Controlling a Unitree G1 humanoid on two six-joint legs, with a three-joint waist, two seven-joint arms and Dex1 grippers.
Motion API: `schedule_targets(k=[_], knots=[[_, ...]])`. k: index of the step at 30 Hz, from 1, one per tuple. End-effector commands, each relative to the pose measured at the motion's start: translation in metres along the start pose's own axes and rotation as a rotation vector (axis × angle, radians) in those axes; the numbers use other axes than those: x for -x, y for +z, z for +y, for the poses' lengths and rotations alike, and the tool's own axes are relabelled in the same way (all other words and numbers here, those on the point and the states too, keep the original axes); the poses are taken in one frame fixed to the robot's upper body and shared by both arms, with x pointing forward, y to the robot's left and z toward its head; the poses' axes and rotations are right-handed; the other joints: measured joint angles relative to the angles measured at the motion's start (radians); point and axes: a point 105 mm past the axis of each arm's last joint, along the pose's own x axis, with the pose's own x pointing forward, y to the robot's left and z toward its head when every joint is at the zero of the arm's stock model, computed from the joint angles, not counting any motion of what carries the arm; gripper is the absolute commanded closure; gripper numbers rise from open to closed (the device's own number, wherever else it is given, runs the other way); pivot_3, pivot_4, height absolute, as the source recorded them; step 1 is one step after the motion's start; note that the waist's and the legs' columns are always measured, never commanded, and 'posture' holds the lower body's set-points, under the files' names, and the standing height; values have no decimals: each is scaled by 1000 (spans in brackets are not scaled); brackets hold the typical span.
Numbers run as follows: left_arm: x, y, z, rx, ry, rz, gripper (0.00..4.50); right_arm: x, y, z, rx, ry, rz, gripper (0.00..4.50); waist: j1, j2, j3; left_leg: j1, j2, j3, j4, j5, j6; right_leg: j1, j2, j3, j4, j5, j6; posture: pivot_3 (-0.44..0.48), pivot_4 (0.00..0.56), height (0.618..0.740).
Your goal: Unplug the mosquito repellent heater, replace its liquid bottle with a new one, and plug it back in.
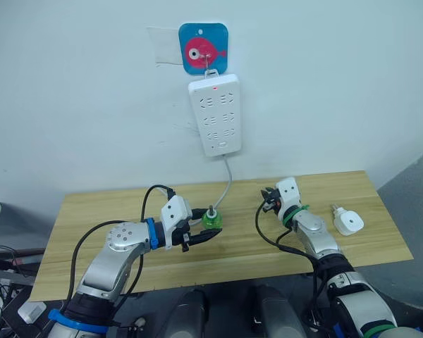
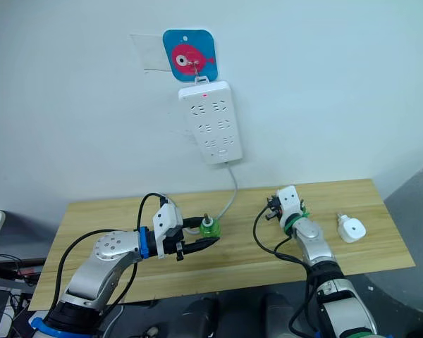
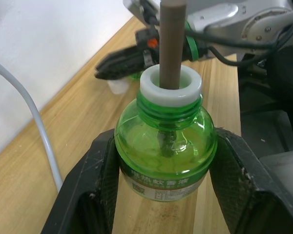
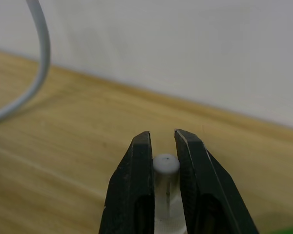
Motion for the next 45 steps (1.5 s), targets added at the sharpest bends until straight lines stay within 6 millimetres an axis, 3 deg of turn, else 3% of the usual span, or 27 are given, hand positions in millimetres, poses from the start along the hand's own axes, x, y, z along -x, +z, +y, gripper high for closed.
schedule_targets(k=[1,3,11,16,20,24,27,31,40,45], knots=[[-2,15,-2,-34,-10,-49,2256,-1,10,-5,7,-7,-44,4179,-1,0,0,0,0,0,0,0,0,0,0,0,0,0,0,56,269,740],[-3,16,-3,-33,-17,-51,2256,0,7,-5,5,-8,-42,4179,-1,0,0,0,0,0,0,0,0,0,1,0,0,0,0,49,270,740],[-7,17,-2,-33,-26,-55,2256,8,12,-13,9,-4,-79,1649,-2,0,2,0,0,0,0,0,0,0,1,2,0,0,0,42,272,740],[-8,14,-4,-13,-32,-61,2256,31,40,-3,42,108,-171,21,-2,3,6,0,0,0,0,0,0,0,1,3,0,0,0,12,279,740],[-9,12,-5,-7,-36,-61,2256,61,67,18,29,282,-203,21,-3,6,11,0,0,0,0,0,1,0,0,3,-1,-3,4,-6,288,740],[-10,16,-1,-12,-33,-96,2256,107,96,64,-37,640,-188,21,-4,7,21,0,1,-1,0,0,1,0,-3,4,-1,-5,5,-21,290,740],[-13,20,0,-16,-47,-112,2256,121,106,83,-51,770,-163,617,-5,4,24,-1,2,-2,0,0,1,0,-3,3,-1,-6,4,-31,286,740],[-16,23,-2,-40,-78,-115,2256,120,117,101,-22,847,-157,1990,-5,2,25,-1,2,-2,0,-1,1,0,-4,-1,-2,-6,4,-32,283,740],[-17,26,-7,-61,-104,-119,2256,94,122,118,17,865,-182,1990,-4,2,26,-3,1,-4,-1,0,1,0,-4,-4,-6,-6,4,-17,279,740],[-17,29,-10,-63,-114,-126,2256,84,115,131,37,915,-169,1990,-3,1,26,-3,1,-4,-2,0,1,0,-4,-4,-7,-6,5,4,276,740]])
